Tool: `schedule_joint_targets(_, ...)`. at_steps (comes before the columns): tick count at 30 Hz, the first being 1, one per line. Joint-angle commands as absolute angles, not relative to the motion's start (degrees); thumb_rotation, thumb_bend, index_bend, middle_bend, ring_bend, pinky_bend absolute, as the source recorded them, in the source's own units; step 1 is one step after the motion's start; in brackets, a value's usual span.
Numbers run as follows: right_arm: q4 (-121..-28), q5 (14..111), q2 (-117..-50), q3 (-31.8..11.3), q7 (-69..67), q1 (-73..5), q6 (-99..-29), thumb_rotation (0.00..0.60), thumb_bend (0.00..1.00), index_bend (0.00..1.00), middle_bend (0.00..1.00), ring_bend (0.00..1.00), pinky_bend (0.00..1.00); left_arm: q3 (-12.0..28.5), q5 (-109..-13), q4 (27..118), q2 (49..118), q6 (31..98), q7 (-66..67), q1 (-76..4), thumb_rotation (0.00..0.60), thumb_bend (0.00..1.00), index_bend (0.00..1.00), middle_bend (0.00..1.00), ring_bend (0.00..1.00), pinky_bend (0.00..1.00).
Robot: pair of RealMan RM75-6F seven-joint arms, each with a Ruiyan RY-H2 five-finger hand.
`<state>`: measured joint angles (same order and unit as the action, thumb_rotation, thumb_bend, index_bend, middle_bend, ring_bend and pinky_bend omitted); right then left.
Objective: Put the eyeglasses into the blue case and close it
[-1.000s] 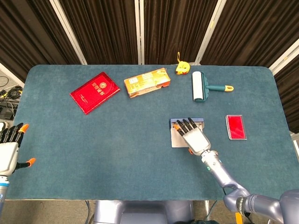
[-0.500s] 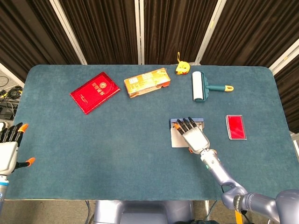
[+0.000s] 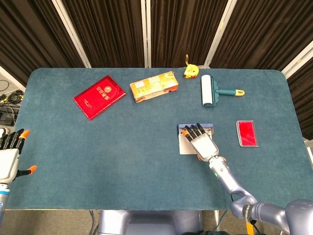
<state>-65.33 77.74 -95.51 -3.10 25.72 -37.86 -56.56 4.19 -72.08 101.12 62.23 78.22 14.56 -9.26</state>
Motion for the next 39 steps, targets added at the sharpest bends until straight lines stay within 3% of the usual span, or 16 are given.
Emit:
schedule_joint_targets(1, -64.98, 77.88, -95.72, -2.96, 25.71, -37.77, -56.4, 0.6, 0.0, 0.06, 0.0, 0.0, 0.0, 4.22, -71.98, 101.06, 62.26, 78.15, 14.58, -9.29, 0.6, 0.0, 0.0, 0.0, 0.0, 0.0)
schedule_joint_targets(8, -64.06, 78.05, -96.25, -3.2, 25.2, -37.71, -56.19, 0.6, 0.01, 0.09, 0.0, 0.0, 0.0, 4.25, -71.83, 101.04, 62.31, 78.11, 14.69, -9.32, 0.6, 0.0, 0.0, 0.0, 0.0, 0.0)
schedule_joint_targets(17, -64.48, 78.92, -95.74, -3.56, 24.07, -37.49, -57.06, 0.6, 0.25, 0.27, 0.0, 0.0, 0.0, 4.26, -71.64, 100.99, 62.36, 77.97, 14.79, -9.37, 0.6, 0.0, 0.0, 0.0, 0.0, 0.0)
schedule_joint_targets(39, -61.22, 77.53, -97.12, -6.78, 23.14, -38.83, -56.67, 0.6, 0.28, 0.3, 0.0, 0.0, 0.0, 4.33, -71.25, 100.9, 62.5, 77.82, 15.03, -9.48, 0.6, 0.0, 0.0, 0.0, 0.0, 0.0)
